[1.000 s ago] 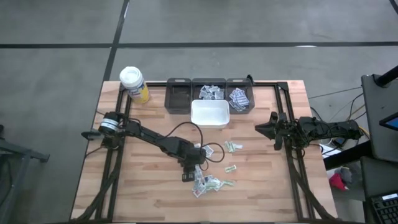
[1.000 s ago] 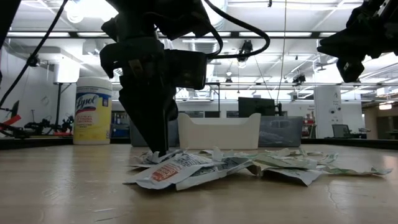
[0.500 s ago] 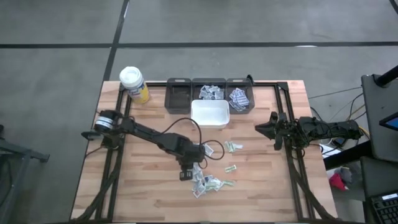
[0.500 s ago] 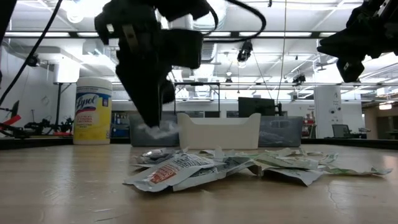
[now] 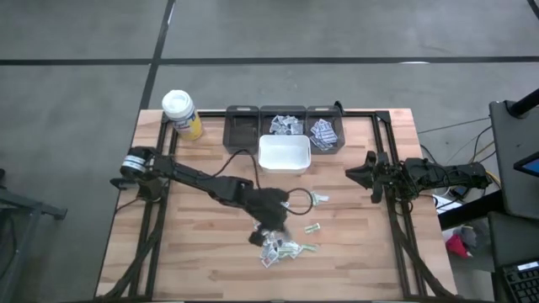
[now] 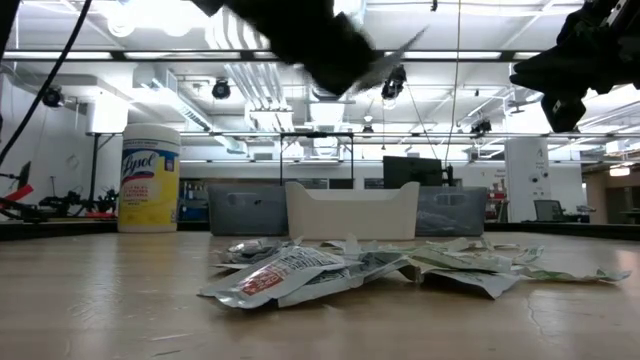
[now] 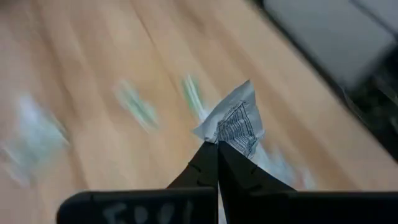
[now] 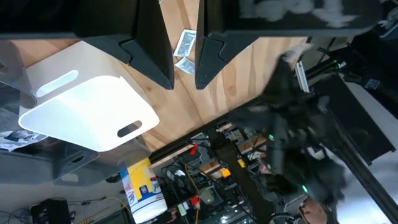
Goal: Pick & Place First Aid Supplies
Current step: Put the alcohol pad into the middle black bin
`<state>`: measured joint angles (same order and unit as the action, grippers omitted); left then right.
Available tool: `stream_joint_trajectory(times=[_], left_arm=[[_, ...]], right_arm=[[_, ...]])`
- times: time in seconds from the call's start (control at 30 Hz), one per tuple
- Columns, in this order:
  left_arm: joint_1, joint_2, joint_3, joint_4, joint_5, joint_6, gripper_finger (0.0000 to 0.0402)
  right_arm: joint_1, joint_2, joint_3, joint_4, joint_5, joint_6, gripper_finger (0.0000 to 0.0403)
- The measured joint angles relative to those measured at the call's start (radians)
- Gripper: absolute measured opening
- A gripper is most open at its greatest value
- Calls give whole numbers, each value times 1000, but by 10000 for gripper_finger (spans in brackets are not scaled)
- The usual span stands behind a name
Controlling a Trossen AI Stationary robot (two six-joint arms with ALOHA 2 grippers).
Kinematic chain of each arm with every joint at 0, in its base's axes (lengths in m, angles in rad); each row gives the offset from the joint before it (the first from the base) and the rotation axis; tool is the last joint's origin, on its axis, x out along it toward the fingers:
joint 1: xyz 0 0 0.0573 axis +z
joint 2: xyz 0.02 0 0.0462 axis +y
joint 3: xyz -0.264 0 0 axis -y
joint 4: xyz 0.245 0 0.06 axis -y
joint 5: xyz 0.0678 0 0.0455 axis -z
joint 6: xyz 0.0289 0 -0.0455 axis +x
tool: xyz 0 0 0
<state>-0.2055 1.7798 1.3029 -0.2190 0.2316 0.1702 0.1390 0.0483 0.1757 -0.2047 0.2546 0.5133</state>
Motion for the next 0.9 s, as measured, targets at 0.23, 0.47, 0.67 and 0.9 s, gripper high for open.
stream_joint_trajectory(times=[0.23, 0.47, 0.67, 0.9], left_arm=[[25, 0, 7, 282, -558, 30, 0], [95, 0, 106, 68, -842, 109, 0], [198, 0, 207, -212, -885, 92, 0], [341, 0, 292, -344, -756, 194, 0]], right_arm=[[0, 0, 0, 0, 0, 0, 63], [0, 0, 0, 0, 0, 0, 63], [0, 0, 0, 0, 0, 0, 63], [0, 0, 0, 0, 0, 0, 63]])
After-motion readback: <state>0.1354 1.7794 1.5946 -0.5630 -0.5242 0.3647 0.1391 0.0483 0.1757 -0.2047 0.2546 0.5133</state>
